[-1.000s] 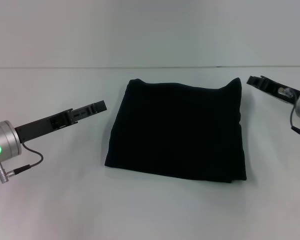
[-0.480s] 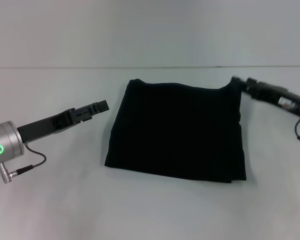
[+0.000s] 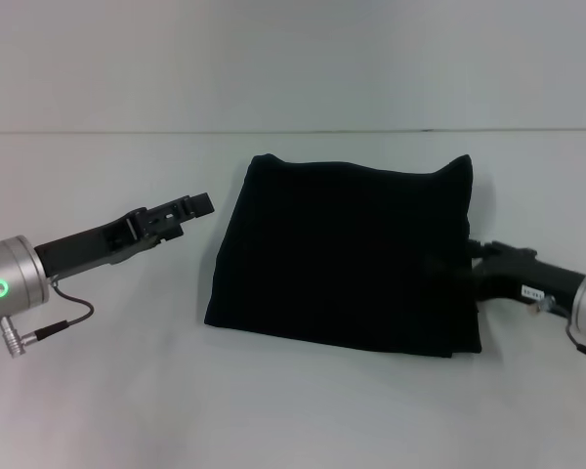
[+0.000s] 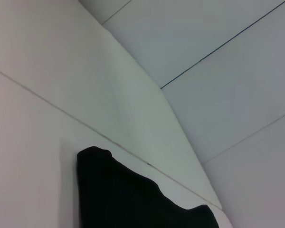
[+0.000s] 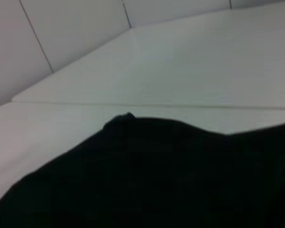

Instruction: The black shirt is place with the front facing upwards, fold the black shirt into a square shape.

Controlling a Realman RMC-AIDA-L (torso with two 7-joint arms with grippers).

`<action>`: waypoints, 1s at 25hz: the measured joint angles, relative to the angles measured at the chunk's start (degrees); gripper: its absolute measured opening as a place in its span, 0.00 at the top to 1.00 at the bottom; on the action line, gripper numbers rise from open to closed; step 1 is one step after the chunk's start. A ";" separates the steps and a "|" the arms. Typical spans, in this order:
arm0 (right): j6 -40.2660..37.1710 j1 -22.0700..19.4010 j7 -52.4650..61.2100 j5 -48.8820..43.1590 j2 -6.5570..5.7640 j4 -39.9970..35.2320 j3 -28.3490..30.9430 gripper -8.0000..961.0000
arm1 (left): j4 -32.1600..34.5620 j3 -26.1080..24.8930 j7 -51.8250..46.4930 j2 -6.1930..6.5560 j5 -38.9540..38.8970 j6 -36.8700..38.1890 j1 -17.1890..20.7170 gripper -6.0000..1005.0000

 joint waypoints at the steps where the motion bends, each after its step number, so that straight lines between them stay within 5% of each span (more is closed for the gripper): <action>1: 0.01 -0.39 -0.23 -0.01 0.00 0.02 0.00 0.16 | -0.01 0.00 -0.14 -0.03 0.01 0.01 -0.01 0.07; 14: -0.74 -3.18 -1.53 0.00 -0.40 -0.82 0.48 0.15 | -0.12 0.00 -5.65 -0.23 1.00 -0.58 -0.69 0.07; 18: -7.57 -5.22 -3.54 0.29 -0.50 -5.01 0.63 0.15 | -0.26 0.14 -17.95 0.74 7.24 -2.88 -3.03 0.07; 25: -22.38 -9.43 -15.25 -1.01 -0.71 -8.24 0.37 0.15 | -1.92 0.19 -25.01 2.47 14.19 -7.86 -8.03 0.07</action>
